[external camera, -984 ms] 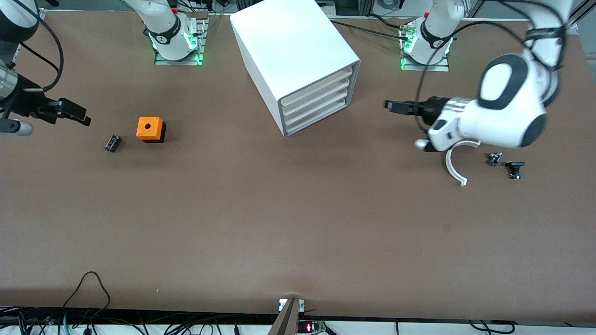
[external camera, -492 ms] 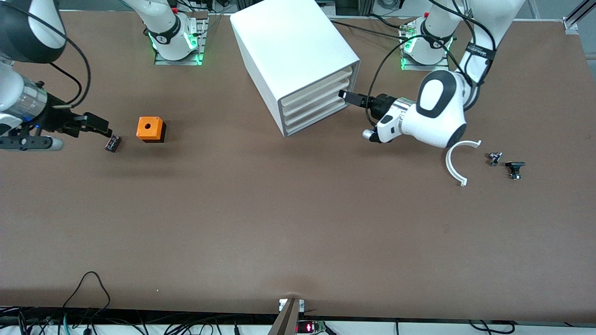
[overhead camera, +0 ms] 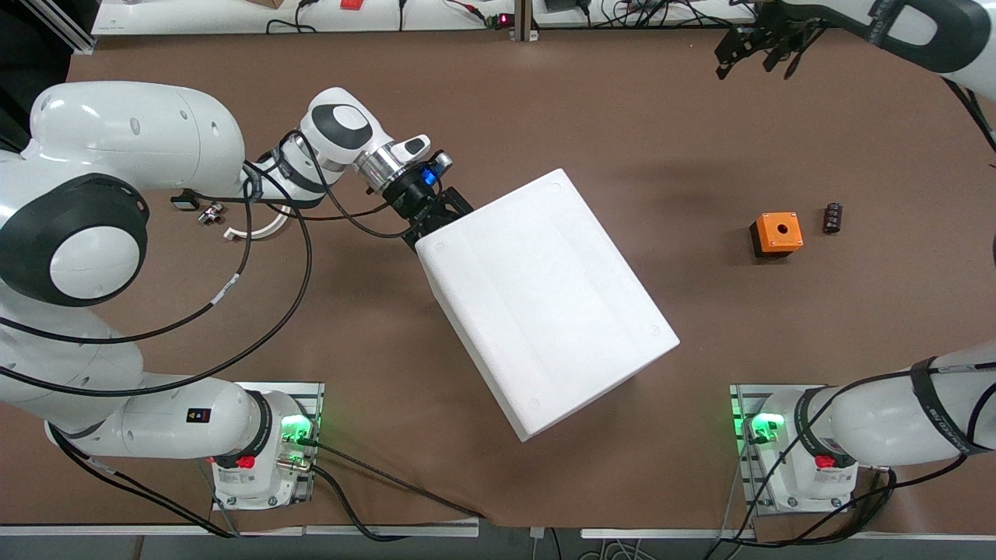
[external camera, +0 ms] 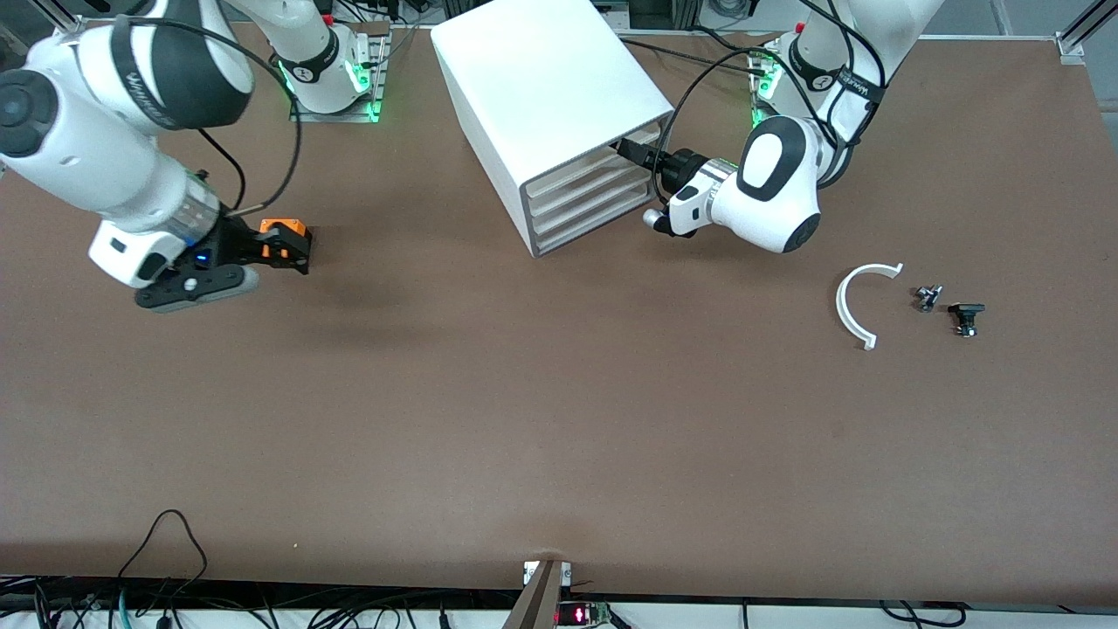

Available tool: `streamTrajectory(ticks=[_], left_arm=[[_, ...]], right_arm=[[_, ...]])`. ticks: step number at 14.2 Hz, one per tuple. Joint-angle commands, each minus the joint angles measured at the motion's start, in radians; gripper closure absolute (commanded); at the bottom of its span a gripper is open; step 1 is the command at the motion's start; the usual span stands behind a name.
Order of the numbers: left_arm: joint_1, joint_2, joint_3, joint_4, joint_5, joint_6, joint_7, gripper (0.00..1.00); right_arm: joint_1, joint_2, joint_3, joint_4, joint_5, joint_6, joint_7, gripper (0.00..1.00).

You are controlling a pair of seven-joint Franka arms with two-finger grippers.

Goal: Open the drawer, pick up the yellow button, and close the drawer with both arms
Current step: 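Pull the top drawer open with the left gripper while the right gripper approaches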

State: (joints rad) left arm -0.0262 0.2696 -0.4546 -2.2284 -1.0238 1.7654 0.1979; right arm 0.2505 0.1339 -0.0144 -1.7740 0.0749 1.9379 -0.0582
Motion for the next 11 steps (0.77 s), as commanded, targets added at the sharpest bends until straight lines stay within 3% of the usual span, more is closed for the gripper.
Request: streamTrajectory(ticks=[1,3,6,11], left_arm=[[0.006,-0.018,-0.019,-0.025,-0.024,0.002,0.041,1.0],[0.02,-0.02,-0.009,-0.014,-0.01,0.003,0.041,1.0],[0.029,-0.018,0.103,0.019,-0.01,0.088,0.054,1.0],[0.032,-0.015,0.224,0.099,-0.009,0.098,0.051,1.0]], right_arm=[[0.084,0.082,-0.006,0.102,0.005,0.038,-0.049,0.0],[0.148,0.122,-0.006,0.174,0.003,0.038,-0.054,0.0],[0.22,0.151,-0.006,0.241,-0.001,0.039,-0.069,0.0],[0.286,0.214,-0.004,0.313,-0.006,0.044,-0.337,0.0]])
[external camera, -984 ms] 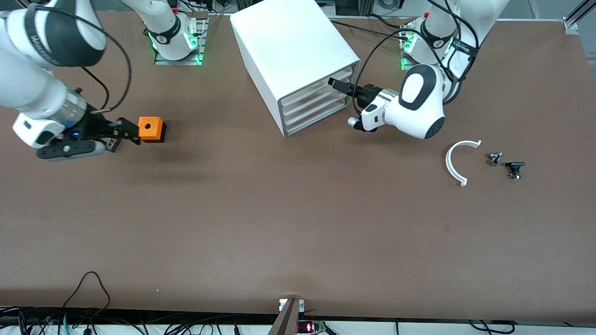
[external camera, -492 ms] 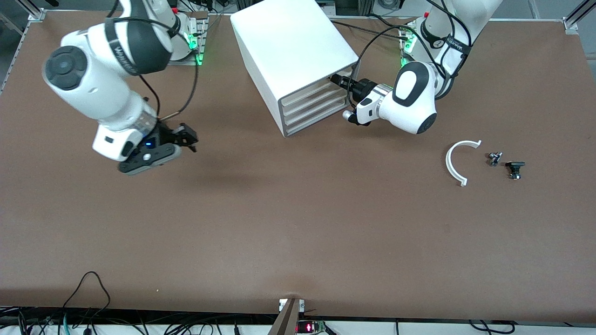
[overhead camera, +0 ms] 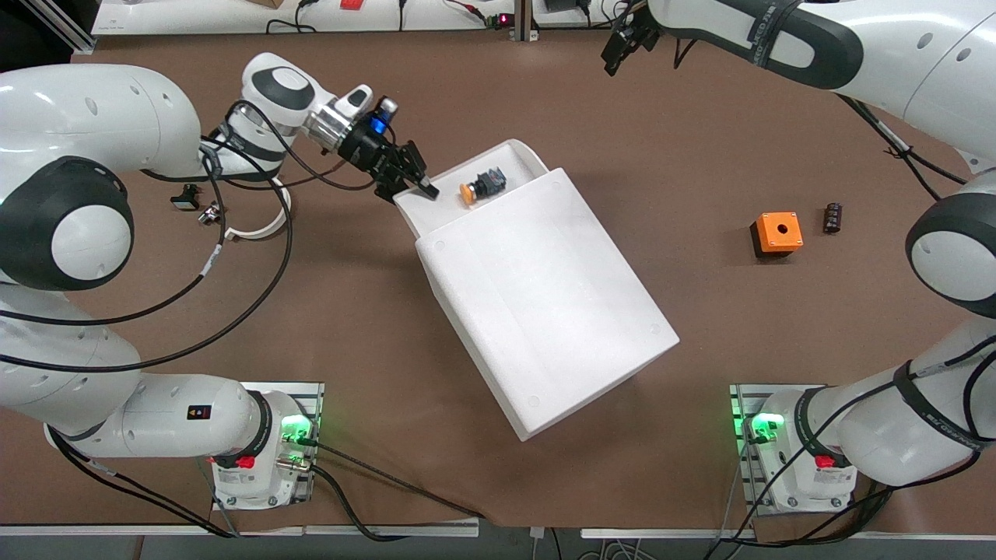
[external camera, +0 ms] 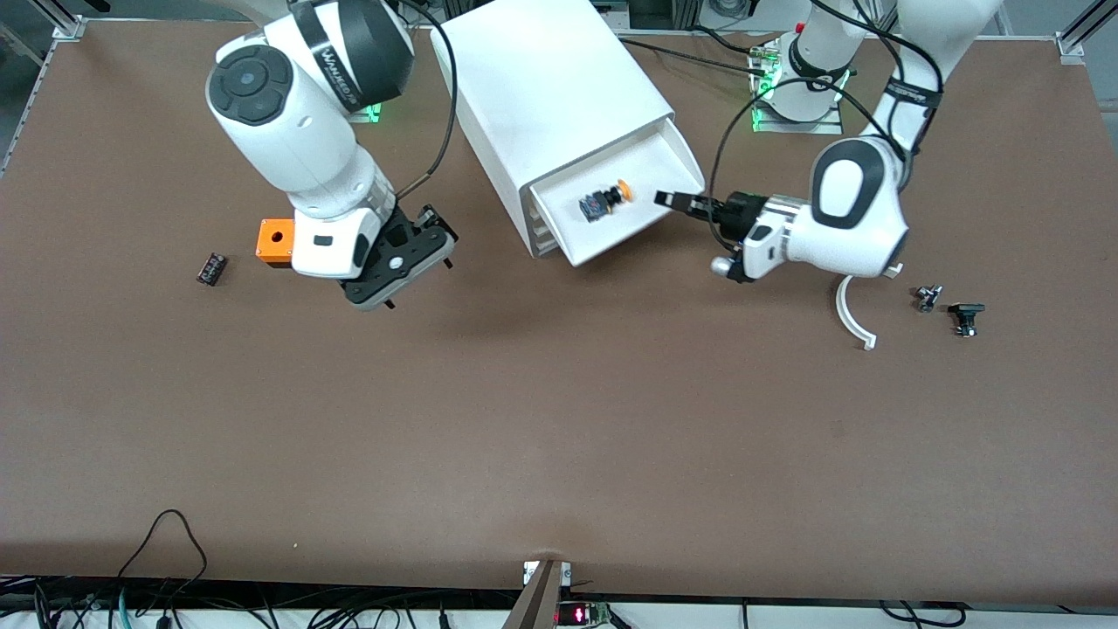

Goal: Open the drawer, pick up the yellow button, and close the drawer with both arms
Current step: 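Lower the right gripper into the drawer while the left gripper withdraws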

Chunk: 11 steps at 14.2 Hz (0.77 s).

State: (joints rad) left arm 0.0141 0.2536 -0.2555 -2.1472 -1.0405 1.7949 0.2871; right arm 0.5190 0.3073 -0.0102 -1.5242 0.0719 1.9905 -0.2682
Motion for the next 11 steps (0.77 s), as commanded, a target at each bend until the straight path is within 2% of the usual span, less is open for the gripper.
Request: streamTrajectory(ticks=[1,2,5,6,8,9,11], left_arm=[[-0.002,-0.003,0.027,0.021,0.008,0.09,-0.04,0.47],[0.009,-0.008,0.027,0.018,0.01,0.095,-0.029,0.01],[0.021,-0.039,0.031,0.02,0.026,0.154,-0.031,0.0],[0.023,-0.065,0.032,0.026,0.127,0.2,-0.031,0.0],[0.033,-0.126,0.035,0.111,0.457,0.227,-0.036,0.0],[0.061,-0.172,0.038,0.131,0.561,0.227,-0.031,0.0],[0.078,-0.226,0.064,0.174,0.641,0.224,-0.035,0.0]], right_arm=[[0.035,0.056,-0.008,0.081,-0.003,-0.01,-0.185,0.0],[0.065,0.067,-0.005,0.103,-0.004,-0.01,-0.219,0.0],[0.154,0.142,0.012,0.185,-0.012,-0.009,-0.265,0.0],[0.182,0.169,0.013,0.206,0.002,-0.004,-0.263,0.0],[0.232,0.197,0.013,0.226,0.003,0.019,-0.29,0.0],[0.258,0.21,0.013,0.226,0.002,0.034,-0.319,0.0],[0.288,0.231,0.012,0.228,-0.001,0.071,-0.391,0.0]])
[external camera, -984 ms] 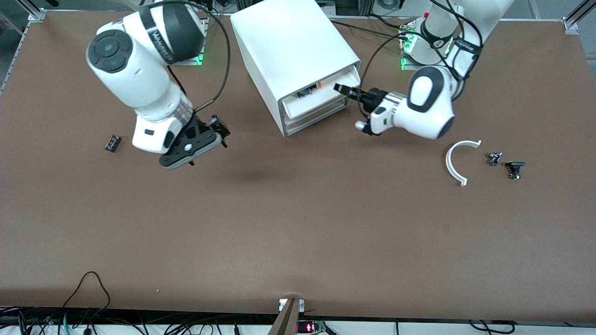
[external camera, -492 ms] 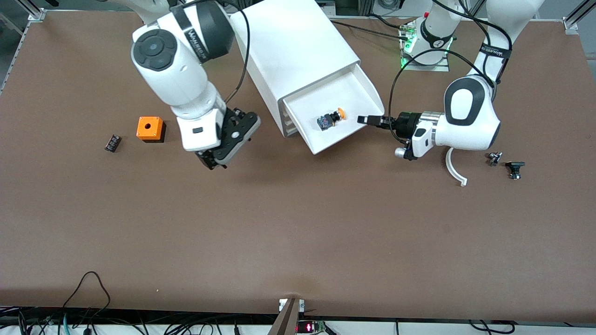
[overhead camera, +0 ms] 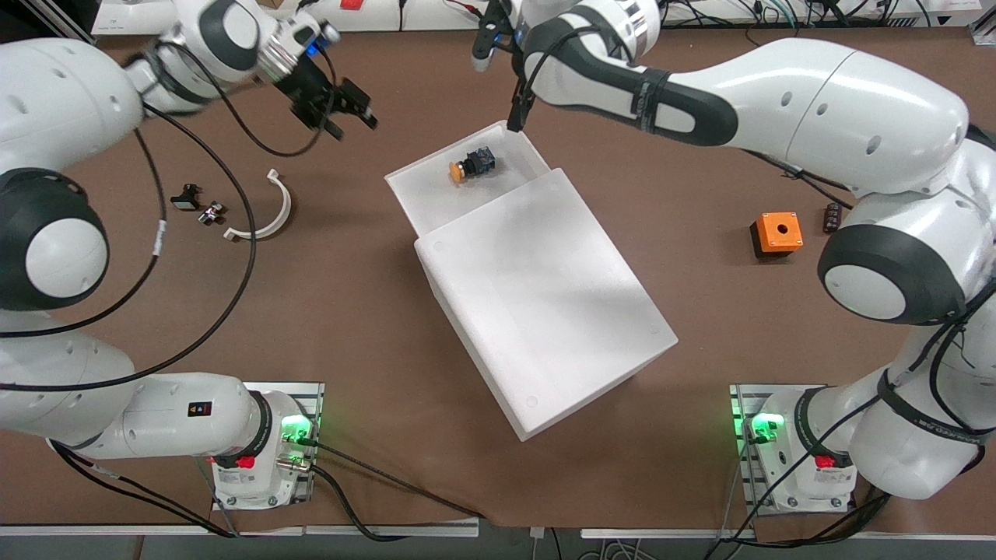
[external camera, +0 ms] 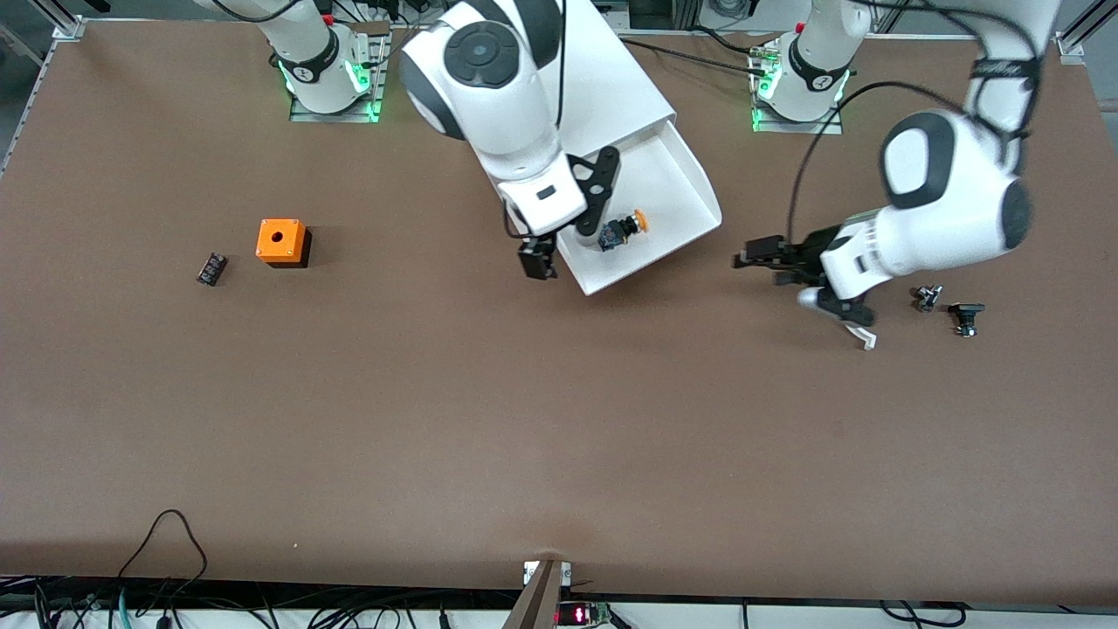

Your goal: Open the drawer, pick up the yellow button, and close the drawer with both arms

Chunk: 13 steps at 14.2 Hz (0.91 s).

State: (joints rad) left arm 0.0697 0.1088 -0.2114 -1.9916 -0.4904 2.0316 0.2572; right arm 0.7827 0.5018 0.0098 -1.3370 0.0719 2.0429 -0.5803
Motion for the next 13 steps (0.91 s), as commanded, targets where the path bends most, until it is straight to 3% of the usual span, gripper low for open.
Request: streamTrajectory(ticks=[1,4,7,13], left_arm=[[0.024,-0.116,0.042,0.02,0.148,-0.025,-0.006,0.0],[0.024,-0.181,0.102,0.114,0.378,-0.219,-0.015,0.0],[0.024,-0.202,0.124,0.203,0.502,-0.372,-0.126,0.0],[0.024,-0.202,0.13,0.205,0.524,-0.372,-0.2,0.0]], right_arm=[[0.033,0.04,-0.008,0.042,-0.006,0.023,-0.133,0.0],[0.05,0.06,-0.011,0.056,-0.007,0.034,-0.304,0.0],[0.076,0.07,-0.011,0.055,-0.009,0.033,-0.357,0.0],[0.093,0.1,-0.005,0.05,-0.001,0.049,-0.432,0.0]])
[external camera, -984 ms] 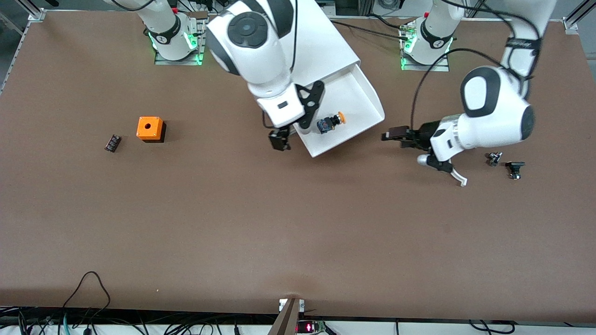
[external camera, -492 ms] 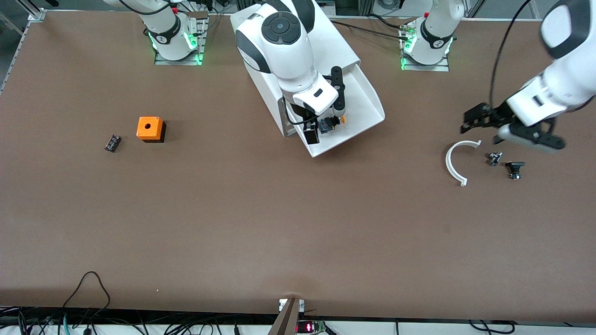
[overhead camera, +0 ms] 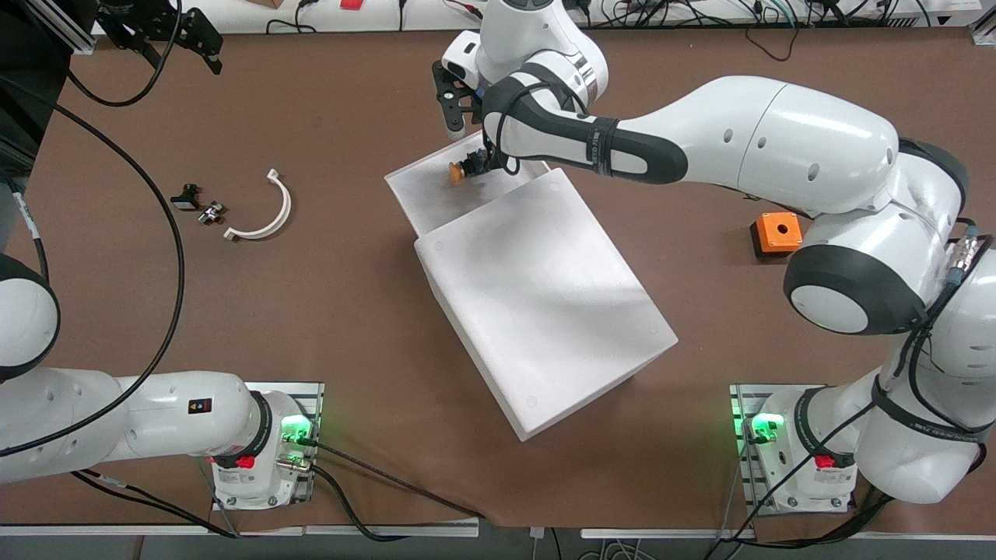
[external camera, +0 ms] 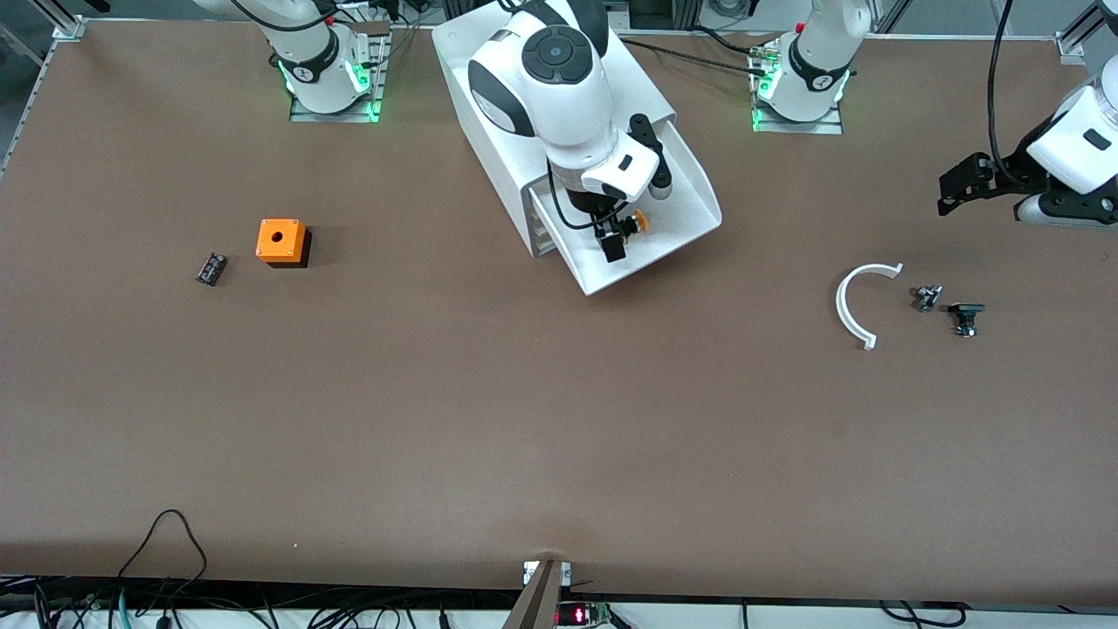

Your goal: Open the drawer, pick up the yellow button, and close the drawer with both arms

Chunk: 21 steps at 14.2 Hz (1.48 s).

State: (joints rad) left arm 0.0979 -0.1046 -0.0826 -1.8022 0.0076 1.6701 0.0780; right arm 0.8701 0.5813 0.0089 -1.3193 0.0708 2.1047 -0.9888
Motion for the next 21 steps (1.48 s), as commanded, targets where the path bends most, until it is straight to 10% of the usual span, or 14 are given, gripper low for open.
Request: streamTrajectory(ticks=[1,7,12,21], left_arm=[[-0.004,0.011,0.001,0.015,0.023,-0.01,-0.021,0.0],[-0.003,0.016,0.003,0.017,0.018,-0.003,-0.018,0.0],[-0.001,0.019,0.003,0.014,0.02,0.005,-0.014,0.0],[-0.003,0.049,0.003,0.004,0.026,-0.006,-0.021,0.0]], right_arm=[[0.006,0.02,0.003,0.028,-0.003,-0.026,-0.031,0.0],[0.007,0.058,0.009,0.026,0.003,-0.042,-0.048,0.0],[0.017,0.057,0.02,0.025,-0.002,-0.043,-0.033,0.52],[0.026,-0.035,0.02,0.028,-0.006,-0.057,0.083,0.81]])
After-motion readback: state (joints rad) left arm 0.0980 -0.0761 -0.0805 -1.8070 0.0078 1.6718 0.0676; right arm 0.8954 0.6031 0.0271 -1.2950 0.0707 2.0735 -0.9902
